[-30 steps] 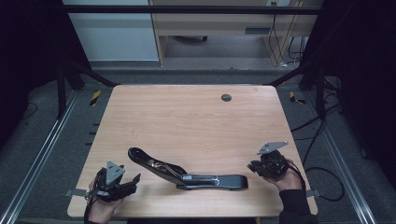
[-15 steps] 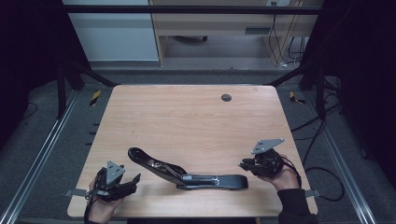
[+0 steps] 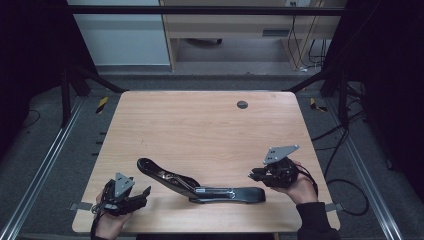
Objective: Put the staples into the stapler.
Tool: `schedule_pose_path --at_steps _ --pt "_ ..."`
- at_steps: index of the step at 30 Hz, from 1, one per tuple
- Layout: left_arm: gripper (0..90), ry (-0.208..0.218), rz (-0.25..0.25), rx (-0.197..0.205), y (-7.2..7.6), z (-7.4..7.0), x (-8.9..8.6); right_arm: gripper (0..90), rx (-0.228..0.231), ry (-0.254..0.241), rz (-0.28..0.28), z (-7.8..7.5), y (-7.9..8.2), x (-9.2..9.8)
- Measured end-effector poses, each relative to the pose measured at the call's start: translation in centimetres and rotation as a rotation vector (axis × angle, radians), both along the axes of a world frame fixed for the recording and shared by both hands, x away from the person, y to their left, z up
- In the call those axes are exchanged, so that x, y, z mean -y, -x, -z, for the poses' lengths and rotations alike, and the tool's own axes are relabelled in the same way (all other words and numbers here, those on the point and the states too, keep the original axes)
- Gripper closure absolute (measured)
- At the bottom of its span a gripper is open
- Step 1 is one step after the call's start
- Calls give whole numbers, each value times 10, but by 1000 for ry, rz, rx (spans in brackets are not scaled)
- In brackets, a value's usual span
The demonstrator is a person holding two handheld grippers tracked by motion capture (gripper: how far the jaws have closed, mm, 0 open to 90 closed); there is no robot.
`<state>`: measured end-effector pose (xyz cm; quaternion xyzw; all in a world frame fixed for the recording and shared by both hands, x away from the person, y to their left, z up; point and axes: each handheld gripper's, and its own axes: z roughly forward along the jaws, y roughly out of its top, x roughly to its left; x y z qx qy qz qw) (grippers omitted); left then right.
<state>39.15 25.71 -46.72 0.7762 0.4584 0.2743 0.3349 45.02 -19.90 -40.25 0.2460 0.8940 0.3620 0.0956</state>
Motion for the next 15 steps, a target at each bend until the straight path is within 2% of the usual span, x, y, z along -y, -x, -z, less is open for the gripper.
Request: schedule_pose_path --at_steps 15 --pt "296 -3 -1 -8 -1 1 1 776 10 9 -110 -10 -6 -21"
